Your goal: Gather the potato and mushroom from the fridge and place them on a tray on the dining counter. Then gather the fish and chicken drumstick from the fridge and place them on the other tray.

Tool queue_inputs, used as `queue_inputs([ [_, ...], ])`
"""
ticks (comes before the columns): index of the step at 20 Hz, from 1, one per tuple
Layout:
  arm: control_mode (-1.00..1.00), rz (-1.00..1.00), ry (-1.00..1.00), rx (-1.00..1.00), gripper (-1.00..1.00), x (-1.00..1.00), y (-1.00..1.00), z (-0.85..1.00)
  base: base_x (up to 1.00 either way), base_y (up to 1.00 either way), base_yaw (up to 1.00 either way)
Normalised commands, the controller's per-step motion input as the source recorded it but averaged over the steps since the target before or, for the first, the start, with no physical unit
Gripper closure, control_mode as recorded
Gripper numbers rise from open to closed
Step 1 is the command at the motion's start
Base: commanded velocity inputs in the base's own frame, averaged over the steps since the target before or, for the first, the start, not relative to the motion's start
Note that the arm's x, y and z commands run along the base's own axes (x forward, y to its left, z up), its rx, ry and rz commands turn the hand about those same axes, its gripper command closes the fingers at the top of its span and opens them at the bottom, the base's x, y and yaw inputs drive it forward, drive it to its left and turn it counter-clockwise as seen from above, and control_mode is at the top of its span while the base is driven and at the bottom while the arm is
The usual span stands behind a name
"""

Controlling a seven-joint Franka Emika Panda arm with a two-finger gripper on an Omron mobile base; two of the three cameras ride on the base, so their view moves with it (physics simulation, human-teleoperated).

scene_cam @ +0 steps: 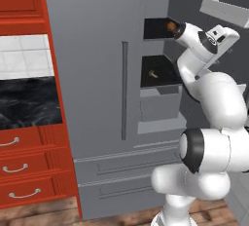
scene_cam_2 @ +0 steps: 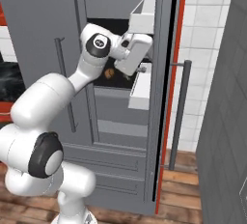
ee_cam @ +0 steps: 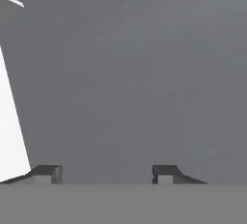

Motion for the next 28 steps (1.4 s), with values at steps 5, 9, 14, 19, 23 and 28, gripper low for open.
queue_inputs([
  [5, -1.00, -0.01, -0.07, 0.00, -1.00, -0.18, -0.39, 0.00, 0.00, 0.00, 0.00],
  [9, -1.00, 0.07, -0.09, 0.00, -1.00, -0.53, 0.56, -0.15, 0.00, 0.00, 0.00],
  [14, -1.00, 0.09, -0.09, 0.02, -1.00, -0.22, 0.97, -0.14, 0.00, 0.00, 0.00],
  [19, -1.00, 0.12, -0.04, 0.17, -1.00, -0.12, 1.00, -0.05, 0.00, 0.00, 0.00],
  [23, -1.00, 0.21, 0.00, 0.30, -1.00, -0.07, 0.98, -0.05, 0.00, 0.00, 0.00],
  [28, -1.00, 0.25, 0.00, 0.31, -1.00, -0.02, 0.96, -0.04, 0.00, 0.00, 0.00],
])
